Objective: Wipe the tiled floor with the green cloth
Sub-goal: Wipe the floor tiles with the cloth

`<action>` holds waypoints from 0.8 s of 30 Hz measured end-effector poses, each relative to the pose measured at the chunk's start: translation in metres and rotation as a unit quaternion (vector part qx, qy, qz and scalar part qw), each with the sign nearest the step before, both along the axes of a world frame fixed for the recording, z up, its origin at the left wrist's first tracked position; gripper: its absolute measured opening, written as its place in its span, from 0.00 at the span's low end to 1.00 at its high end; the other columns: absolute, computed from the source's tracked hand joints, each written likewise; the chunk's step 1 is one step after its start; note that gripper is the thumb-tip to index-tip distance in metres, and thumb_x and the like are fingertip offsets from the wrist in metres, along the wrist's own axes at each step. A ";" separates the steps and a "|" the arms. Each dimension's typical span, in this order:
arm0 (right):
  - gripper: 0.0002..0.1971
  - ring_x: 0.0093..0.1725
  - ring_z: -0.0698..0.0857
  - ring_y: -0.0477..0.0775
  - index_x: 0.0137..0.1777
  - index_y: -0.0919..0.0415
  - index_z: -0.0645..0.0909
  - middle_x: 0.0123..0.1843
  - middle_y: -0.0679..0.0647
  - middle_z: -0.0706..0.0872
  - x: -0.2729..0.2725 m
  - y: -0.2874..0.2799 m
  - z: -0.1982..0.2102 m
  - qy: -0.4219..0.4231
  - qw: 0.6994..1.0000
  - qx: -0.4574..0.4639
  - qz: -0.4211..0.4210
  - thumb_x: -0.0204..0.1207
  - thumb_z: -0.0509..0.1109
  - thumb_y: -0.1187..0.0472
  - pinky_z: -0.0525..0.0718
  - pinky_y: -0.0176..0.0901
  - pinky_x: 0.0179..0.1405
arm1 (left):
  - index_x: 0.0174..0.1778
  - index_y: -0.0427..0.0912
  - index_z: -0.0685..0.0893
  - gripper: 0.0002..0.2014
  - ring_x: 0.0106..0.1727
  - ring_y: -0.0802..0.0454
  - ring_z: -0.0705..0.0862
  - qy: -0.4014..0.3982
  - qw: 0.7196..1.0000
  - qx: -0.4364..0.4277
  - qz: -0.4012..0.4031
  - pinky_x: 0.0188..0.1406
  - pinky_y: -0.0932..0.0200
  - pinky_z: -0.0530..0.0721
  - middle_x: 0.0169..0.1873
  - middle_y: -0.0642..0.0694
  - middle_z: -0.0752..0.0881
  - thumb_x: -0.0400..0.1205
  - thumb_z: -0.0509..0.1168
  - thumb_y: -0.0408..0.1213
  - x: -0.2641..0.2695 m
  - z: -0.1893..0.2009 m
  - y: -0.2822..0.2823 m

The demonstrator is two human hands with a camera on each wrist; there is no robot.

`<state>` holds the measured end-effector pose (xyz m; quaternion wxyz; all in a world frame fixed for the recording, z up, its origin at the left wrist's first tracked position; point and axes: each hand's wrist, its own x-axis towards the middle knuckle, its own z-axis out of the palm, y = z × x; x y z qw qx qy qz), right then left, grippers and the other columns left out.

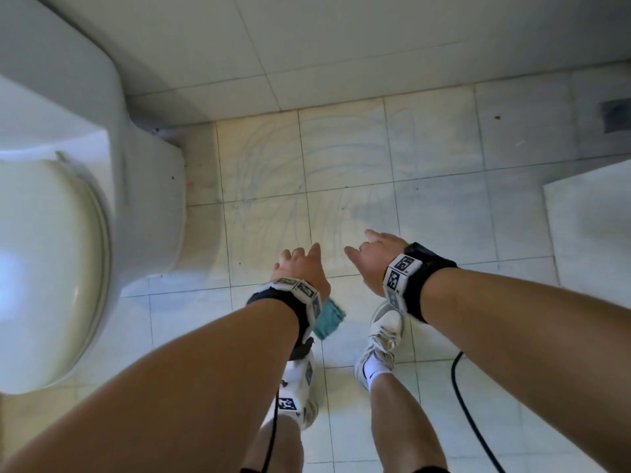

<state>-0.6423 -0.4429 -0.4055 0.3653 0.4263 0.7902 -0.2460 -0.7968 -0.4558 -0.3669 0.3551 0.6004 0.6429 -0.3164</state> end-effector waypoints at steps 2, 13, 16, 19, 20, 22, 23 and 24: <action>0.23 0.80 0.66 0.65 0.77 0.58 0.66 0.65 0.60 0.84 0.003 0.003 -0.003 -0.004 1.000 -0.006 0.002 0.82 0.60 0.61 0.72 0.59 0.74 | 0.85 0.50 0.56 0.34 0.77 0.41 0.65 -0.013 1.000 -0.001 0.006 0.73 0.43 0.73 0.76 0.44 0.70 0.82 0.59 0.34 0.005 -0.006 0.007; 0.29 0.81 0.65 0.63 0.77 0.57 0.65 0.67 0.57 0.83 0.000 -0.001 -0.020 -0.029 0.999 -0.017 -0.041 0.79 0.70 0.55 0.71 0.58 0.76 | 0.81 0.43 0.64 0.30 0.77 0.41 0.65 -0.013 0.997 -0.028 -0.077 0.75 0.44 0.72 0.78 0.40 0.68 0.80 0.59 0.33 -0.036 -0.024 0.028; 0.30 0.82 0.65 0.62 0.79 0.56 0.63 0.69 0.56 0.82 -0.010 -0.003 -0.025 -0.045 0.997 -0.026 -0.055 0.80 0.69 0.54 0.71 0.57 0.76 | 0.79 0.43 0.67 0.28 0.78 0.41 0.65 -0.013 0.995 -0.037 -0.088 0.76 0.44 0.71 0.78 0.40 0.68 0.81 0.58 0.33 -0.049 -0.026 0.028; 0.30 0.80 0.67 0.62 0.78 0.55 0.64 0.67 0.55 0.83 -0.026 -0.005 -0.029 -0.048 0.997 -0.030 -0.052 0.78 0.70 0.54 0.72 0.57 0.75 | 0.79 0.43 0.68 0.26 0.78 0.41 0.65 -0.016 0.995 -0.031 -0.088 0.75 0.45 0.71 0.78 0.41 0.68 0.82 0.57 0.33 -0.062 -0.029 0.028; 0.29 0.79 0.68 0.62 0.78 0.55 0.64 0.66 0.55 0.83 -0.031 -0.005 -0.030 -0.048 0.997 -0.030 -0.052 0.78 0.69 0.55 0.73 0.57 0.74 | 0.78 0.43 0.68 0.26 0.77 0.41 0.65 -0.016 0.995 -0.031 -0.090 0.75 0.45 0.71 0.78 0.41 0.68 0.81 0.58 0.33 -0.067 -0.029 0.028; 0.27 0.79 0.68 0.61 0.78 0.55 0.65 0.65 0.54 0.84 -0.042 -0.006 -0.029 -0.047 0.997 -0.031 -0.054 0.80 0.67 0.57 0.73 0.57 0.74 | 0.77 0.43 0.69 0.25 0.77 0.41 0.66 -0.018 0.995 -0.030 -0.095 0.74 0.45 0.72 0.77 0.42 0.69 0.81 0.59 0.33 -0.074 -0.028 0.027; 0.27 0.79 0.68 0.61 0.79 0.55 0.64 0.66 0.54 0.83 -0.047 -0.006 -0.027 -0.044 0.997 -0.029 -0.053 0.81 0.66 0.56 0.73 0.57 0.75 | 0.76 0.43 0.70 0.26 0.76 0.41 0.66 -0.018 0.995 -0.029 -0.097 0.73 0.45 0.72 0.77 0.42 0.69 0.80 0.59 0.32 -0.077 -0.028 0.027; 0.28 0.80 0.68 0.61 0.80 0.55 0.64 0.67 0.54 0.83 -0.052 -0.006 -0.026 -0.040 0.998 -0.026 -0.052 0.81 0.67 0.56 0.72 0.57 0.75 | 0.76 0.43 0.70 0.26 0.75 0.42 0.67 -0.017 0.995 -0.029 -0.099 0.72 0.45 0.73 0.76 0.42 0.70 0.80 0.59 0.32 -0.080 -0.029 0.027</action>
